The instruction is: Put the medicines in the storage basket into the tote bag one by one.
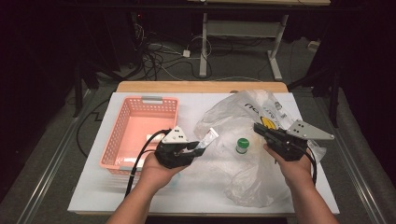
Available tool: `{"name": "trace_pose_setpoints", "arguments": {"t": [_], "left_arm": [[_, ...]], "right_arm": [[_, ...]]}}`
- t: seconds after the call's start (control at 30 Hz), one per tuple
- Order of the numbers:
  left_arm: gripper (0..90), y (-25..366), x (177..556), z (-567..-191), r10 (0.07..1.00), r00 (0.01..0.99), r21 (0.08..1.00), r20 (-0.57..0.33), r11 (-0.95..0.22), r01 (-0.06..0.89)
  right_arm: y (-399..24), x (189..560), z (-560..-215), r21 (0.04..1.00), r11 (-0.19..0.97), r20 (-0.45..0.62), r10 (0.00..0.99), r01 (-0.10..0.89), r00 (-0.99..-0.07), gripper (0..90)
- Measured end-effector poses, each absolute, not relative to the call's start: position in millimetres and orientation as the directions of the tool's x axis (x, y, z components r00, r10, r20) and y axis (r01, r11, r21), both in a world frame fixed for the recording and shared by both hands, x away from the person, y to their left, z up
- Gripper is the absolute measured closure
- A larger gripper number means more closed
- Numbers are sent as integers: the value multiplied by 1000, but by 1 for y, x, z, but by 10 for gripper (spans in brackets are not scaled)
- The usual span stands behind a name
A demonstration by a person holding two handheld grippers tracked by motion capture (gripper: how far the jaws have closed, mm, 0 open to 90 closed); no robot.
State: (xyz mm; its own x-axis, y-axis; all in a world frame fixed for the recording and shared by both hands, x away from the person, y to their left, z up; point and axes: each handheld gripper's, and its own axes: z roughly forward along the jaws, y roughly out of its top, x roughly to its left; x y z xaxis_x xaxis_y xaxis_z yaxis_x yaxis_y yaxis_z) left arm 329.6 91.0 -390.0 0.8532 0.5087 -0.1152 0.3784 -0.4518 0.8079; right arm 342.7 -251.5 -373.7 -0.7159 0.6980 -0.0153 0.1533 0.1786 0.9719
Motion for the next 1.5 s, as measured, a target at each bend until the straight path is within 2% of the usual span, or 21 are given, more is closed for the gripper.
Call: {"name": "trace_pose_setpoints", "arguments": {"t": [0.37,0.77,1.2,1.5], "left_arm": [[677,55,330,-400,473,870,801,-139,-463,380],[678,20,356,-412,503,851,790,-150,-456,409],[677,-3,390,-424,565,820,764,-86,-492,418],[677,-21,413,-426,567,823,754,-27,-529,389]], "right_arm": [[-249,342,-373,972,181,-18,693,150,-721,900],[-248,341,-373,971,184,-18,689,151,-724,900],[-249,343,-373,973,179,-18,690,147,-723,900],[-250,348,-378,970,178,-5,693,165,-721,900]]}}
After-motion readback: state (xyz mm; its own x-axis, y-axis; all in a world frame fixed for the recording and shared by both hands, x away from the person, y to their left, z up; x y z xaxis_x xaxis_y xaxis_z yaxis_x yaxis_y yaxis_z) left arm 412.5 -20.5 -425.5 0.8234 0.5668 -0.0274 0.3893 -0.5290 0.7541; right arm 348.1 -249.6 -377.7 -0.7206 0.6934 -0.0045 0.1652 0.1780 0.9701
